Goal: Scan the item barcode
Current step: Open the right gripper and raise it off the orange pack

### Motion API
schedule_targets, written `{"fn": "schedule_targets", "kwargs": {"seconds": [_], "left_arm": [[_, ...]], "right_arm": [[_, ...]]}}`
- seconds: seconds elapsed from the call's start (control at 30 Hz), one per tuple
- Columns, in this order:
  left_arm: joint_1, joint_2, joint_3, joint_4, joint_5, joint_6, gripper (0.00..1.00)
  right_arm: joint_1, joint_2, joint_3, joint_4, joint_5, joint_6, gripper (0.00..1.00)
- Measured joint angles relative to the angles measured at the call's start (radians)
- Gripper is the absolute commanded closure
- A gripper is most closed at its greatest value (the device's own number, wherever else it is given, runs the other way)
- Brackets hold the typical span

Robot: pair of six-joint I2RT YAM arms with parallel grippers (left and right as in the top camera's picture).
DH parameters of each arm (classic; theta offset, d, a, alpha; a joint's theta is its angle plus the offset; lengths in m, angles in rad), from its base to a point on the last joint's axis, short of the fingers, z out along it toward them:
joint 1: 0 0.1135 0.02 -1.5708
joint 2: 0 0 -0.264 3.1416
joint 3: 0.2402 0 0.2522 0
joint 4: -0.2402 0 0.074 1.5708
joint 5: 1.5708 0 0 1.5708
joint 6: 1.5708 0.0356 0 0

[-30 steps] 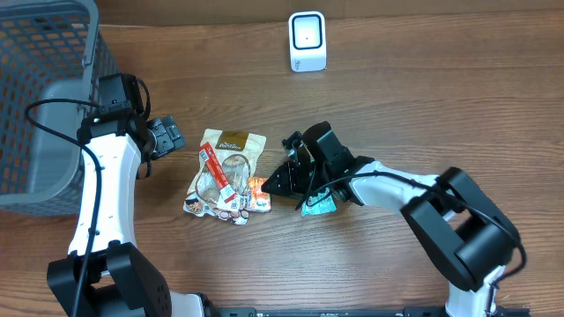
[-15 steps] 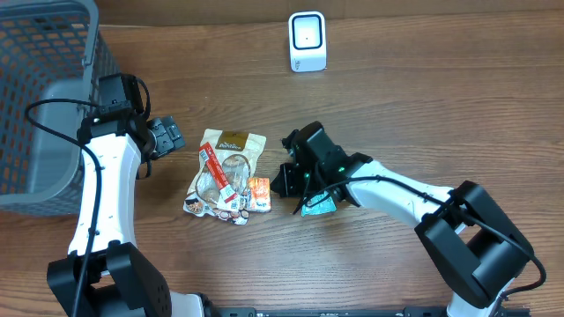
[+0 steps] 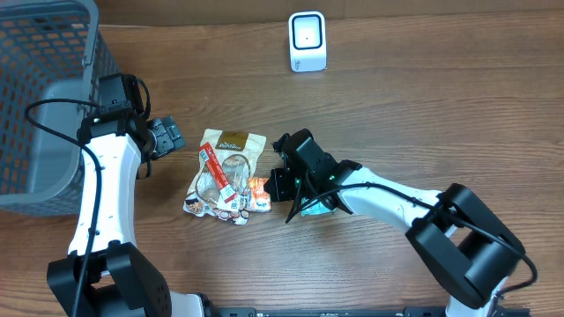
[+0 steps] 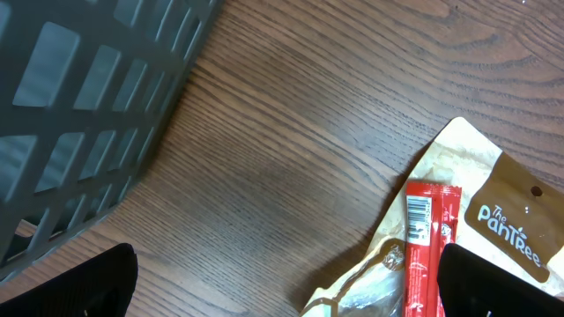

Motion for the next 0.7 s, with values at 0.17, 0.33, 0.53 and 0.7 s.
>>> {"fn": "schedule_targets", "kwargs": {"seconds": [0.17, 0.33, 0.53, 0.7], "left_arm": [[0.0, 0.0, 0.0, 0.0, 0.0, 0.0, 0.0], [0.0, 0.0, 0.0, 0.0, 0.0, 0.0, 0.0], [0.0, 0.0, 0.0, 0.0, 0.0, 0.0, 0.0], [0.0, 0.0, 0.0, 0.0, 0.0, 0.0, 0.0]], "right_arm": [[0.001, 0.03, 0.0, -0.007, -0.004, 0.011, 0.96], [0.001, 0.03, 0.001, -0.063, 0.03, 0.042, 0.96], [0.001, 0.03, 0.001, -0.065, 0.051, 0.056, 0.96], [0.001, 0.031, 0.001, -0.065, 0.055, 0.065, 0.96]]}}
